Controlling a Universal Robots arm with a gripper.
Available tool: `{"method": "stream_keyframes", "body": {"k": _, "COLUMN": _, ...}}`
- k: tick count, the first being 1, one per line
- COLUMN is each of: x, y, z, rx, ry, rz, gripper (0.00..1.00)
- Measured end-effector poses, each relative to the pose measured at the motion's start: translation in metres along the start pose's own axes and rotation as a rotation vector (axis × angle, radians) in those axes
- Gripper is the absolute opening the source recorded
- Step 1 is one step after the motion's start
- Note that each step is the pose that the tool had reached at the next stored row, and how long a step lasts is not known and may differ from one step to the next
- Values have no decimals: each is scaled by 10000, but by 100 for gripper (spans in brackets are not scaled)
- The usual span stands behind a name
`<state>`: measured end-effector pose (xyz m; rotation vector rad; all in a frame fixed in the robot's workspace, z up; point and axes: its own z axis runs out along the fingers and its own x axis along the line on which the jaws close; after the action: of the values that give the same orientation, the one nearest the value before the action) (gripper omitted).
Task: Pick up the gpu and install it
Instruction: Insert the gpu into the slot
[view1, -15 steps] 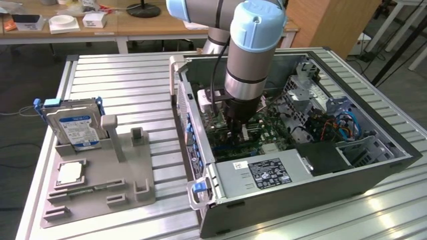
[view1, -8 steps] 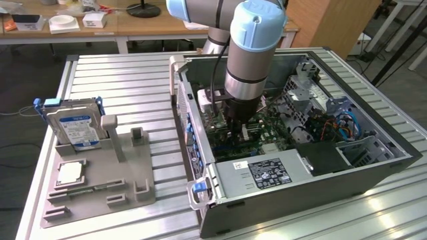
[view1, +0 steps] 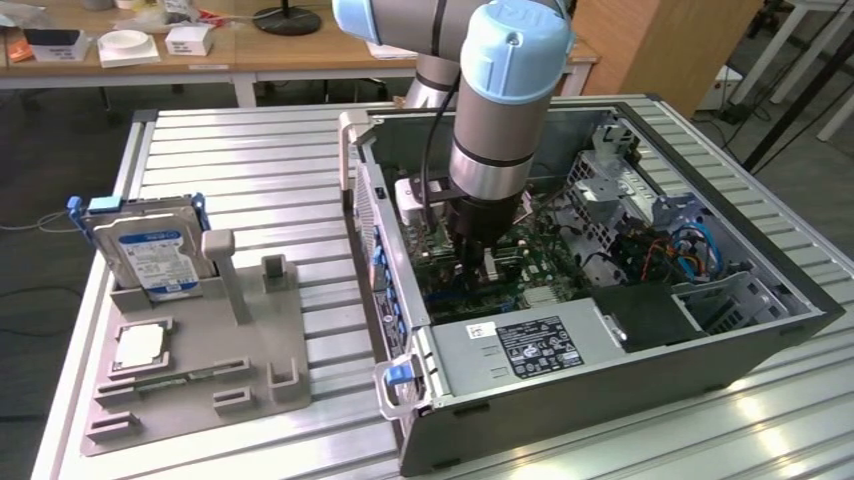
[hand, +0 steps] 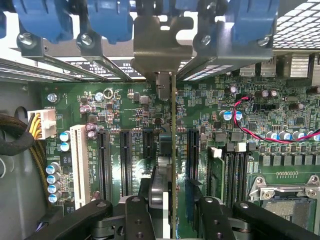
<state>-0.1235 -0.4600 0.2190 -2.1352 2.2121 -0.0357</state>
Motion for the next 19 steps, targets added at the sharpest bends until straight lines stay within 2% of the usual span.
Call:
{"method": "stream_keyframes", "body": {"k": 3, "x": 0, "y": 0, "z": 0, "rx": 0, "ry": 1, "rz": -1, "gripper": 43}}
{"method": "stream_keyframes", "body": {"k": 5, "x": 0, "y": 0, "z": 0, "rx": 0, "ry": 0, "rz": 0, "gripper": 54}}
{"method": "stream_keyframes", "body": {"k": 6, "x": 0, "y": 0, "z": 0, "rx": 0, "ry": 0, "rz": 0, "gripper": 54}}
{"method": "stream_keyframes", "body": {"k": 8, "x": 0, "y": 0, "z": 0, "rx": 0, "ry": 0, "rz": 0, "gripper": 65}}
{"method": "stream_keyframes", "body": {"k": 9, "x": 0, "y": 0, "z": 0, "rx": 0, "ry": 1, "rz": 0, "gripper": 65}}
{"method": "stream_keyframes", "body": {"k": 10, "x": 0, "y": 0, "z": 0, "rx": 0, "ry": 1, "rz": 0, "gripper": 71}}
{"method": "stream_keyframes", "body": {"k": 13, "x": 0, "y": 0, "z": 0, "rx": 0, "ry": 0, "rz": -1, "gripper": 77}}
{"method": "stream_keyframes", "body": {"k": 14, "x": 0, "y": 0, "z": 0, "rx": 0, "ry": 0, "rz": 0, "gripper": 84}}
{"method": "stream_keyframes", "body": {"k": 19, "x": 0, "y": 0, "z": 0, "rx": 0, "ry": 0, "rz": 0, "gripper": 84}}
